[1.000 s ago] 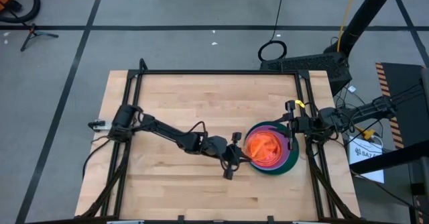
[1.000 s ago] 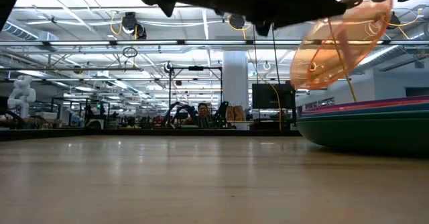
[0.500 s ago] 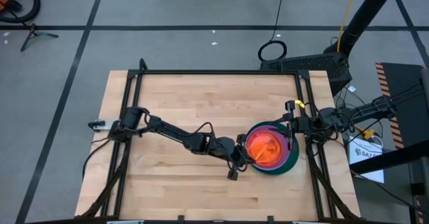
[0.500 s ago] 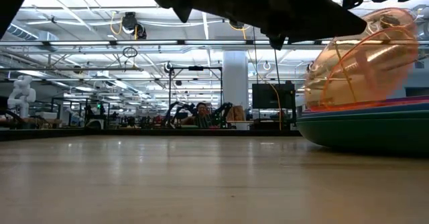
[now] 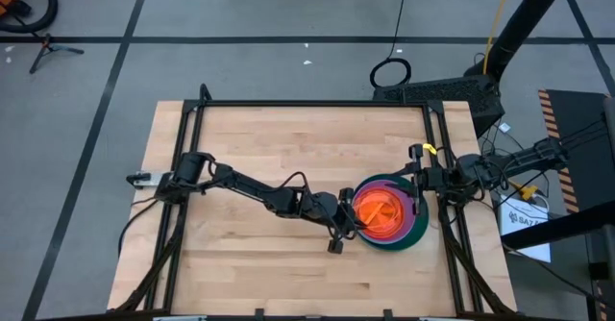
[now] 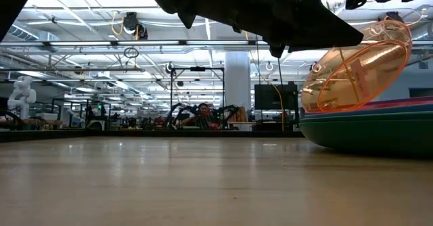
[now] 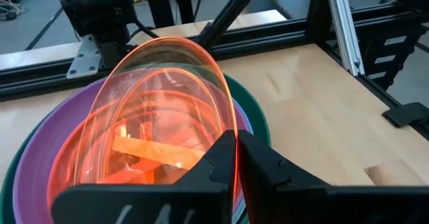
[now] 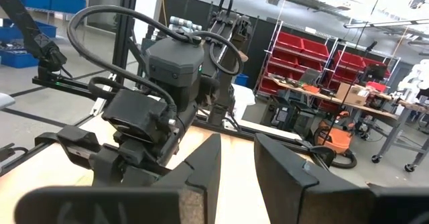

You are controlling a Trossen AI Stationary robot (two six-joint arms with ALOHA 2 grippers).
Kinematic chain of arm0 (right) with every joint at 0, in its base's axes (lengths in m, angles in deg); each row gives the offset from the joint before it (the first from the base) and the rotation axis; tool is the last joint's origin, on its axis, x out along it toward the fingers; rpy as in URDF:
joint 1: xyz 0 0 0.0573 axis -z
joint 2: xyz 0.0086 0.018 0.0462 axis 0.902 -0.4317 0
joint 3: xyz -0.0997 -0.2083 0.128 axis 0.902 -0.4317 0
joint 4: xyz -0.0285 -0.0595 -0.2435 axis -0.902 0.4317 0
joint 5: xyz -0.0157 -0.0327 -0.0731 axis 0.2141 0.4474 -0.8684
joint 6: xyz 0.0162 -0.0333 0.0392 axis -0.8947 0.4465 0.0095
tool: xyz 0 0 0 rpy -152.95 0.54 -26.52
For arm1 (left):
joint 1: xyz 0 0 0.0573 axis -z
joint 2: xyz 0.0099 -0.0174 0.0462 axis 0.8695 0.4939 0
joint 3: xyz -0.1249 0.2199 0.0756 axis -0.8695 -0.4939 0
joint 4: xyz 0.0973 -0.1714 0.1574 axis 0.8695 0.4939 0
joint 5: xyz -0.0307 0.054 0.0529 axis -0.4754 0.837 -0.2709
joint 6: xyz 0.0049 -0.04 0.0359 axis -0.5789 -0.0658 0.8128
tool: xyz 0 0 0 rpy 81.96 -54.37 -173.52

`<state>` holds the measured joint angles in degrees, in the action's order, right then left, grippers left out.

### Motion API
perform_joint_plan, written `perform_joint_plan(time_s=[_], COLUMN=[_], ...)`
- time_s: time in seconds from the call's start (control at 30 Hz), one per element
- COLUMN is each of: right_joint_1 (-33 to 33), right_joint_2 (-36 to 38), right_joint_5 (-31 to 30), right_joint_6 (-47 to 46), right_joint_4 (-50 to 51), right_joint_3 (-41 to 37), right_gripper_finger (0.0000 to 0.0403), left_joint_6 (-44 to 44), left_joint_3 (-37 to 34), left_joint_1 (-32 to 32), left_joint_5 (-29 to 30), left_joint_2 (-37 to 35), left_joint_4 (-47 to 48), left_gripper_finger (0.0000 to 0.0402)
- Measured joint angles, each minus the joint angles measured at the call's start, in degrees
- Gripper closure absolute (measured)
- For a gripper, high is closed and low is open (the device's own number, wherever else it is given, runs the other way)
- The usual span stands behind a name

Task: Stack plastic plates
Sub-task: Stack the small orange plate on top of the small pink plate

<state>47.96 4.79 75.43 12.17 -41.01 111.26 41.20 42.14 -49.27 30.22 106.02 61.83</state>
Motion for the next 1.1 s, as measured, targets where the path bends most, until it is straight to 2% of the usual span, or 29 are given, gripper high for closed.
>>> perform_joint_plan(time_s=[0.37,0.73,1.1], right_joint_1=[0.0,0.0,0.0], right_joint_2=[0.0,0.0,0.0], right_joint_5=[0.0,0.0,0.0], right_joint_6=[-0.1,0.0,-0.1], right_joint_4=[0.0,0.0,0.0], right_joint_3=[0.0,0.0,0.0], right_gripper_finger=[0.0316,0.0316,0.0316], left_joint_6=[-0.2,-1.0,-1.4], left_joint_3=[0.0,0.0,0.0], left_joint_1=[-0.2,-0.3,-0.4], left_joint_5=[0.0,0.5,0.7], left_joint_2=[0.0,0.0,-0.1], left_joint_4=[0.9,0.8,1.0], left_gripper_finger=[0.0374,0.0281,0.0277])
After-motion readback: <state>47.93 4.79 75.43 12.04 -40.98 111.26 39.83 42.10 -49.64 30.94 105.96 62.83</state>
